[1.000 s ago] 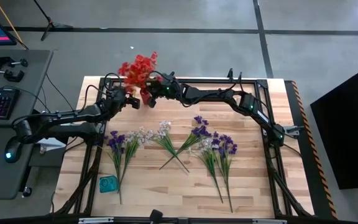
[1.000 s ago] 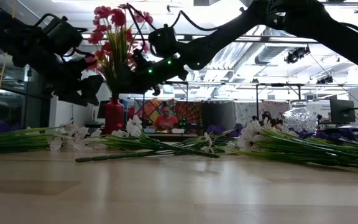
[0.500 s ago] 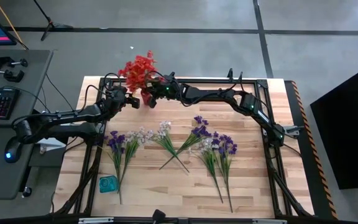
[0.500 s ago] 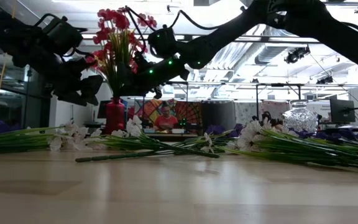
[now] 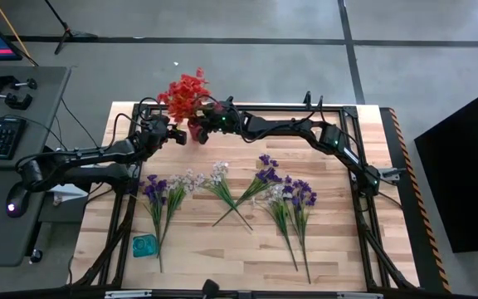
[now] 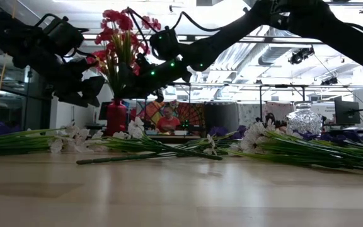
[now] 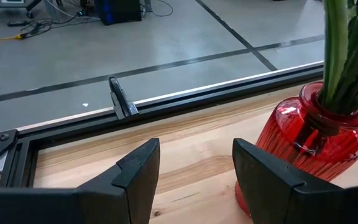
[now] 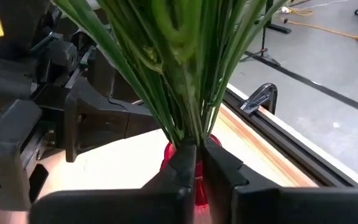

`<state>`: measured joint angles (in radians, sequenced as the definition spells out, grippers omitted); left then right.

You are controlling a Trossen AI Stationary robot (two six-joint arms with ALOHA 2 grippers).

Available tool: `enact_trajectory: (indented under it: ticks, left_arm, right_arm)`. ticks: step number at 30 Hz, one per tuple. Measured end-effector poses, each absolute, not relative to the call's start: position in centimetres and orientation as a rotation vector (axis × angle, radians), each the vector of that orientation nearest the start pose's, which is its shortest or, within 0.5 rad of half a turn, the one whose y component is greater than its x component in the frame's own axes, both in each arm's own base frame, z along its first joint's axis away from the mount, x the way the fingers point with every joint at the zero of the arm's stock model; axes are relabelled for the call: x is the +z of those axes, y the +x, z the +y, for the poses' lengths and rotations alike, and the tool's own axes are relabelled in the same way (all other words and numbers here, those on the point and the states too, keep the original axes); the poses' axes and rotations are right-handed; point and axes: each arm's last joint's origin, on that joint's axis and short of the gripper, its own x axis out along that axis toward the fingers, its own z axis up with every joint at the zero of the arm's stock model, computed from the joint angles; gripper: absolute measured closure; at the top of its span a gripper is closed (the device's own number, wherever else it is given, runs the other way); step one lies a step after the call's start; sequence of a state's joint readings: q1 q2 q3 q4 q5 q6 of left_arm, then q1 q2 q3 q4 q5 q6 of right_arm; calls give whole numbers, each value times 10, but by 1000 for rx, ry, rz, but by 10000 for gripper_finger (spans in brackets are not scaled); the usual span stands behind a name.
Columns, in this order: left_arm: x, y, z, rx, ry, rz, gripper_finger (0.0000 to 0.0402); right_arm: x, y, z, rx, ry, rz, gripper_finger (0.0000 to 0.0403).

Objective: Sort flowers into vase by color
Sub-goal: Put the red flowers into the red vase

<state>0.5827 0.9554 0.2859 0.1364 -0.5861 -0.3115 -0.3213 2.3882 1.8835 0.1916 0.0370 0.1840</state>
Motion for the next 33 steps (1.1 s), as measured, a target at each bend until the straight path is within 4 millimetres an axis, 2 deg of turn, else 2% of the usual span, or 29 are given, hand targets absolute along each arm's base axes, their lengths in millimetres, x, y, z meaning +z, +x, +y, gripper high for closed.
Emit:
enact_trajectory:
  ticks: [3,11,16,20,26,29,33]
  left_arm:
    - [167,138,110,1218,-267,382,211]
    - [167,138,110,1220,-266,382,211]
    - [167,138,110,1220,-266,383,211]
    - [167,138,110,1220,-265,384,211]
    - [167,138,110,1220,-264,387,211]
    - [167,138,110,1218,-257,392,211]
    - [167,138,110,1218,-257,392,211]
  right_arm:
    - [188,520,-174,-347,234,278,345]
    - [195,518,-174,-338,231,275,204]
    - [207,511,-181,-351,204,293,160]
    - [217,506,-183,-326,174,310,156]
    - [219,506,-181,-270,138,312,165]
    - [219,506,-182,-286,129,309,199]
    - [221,506,-185,-291,116,294,269]
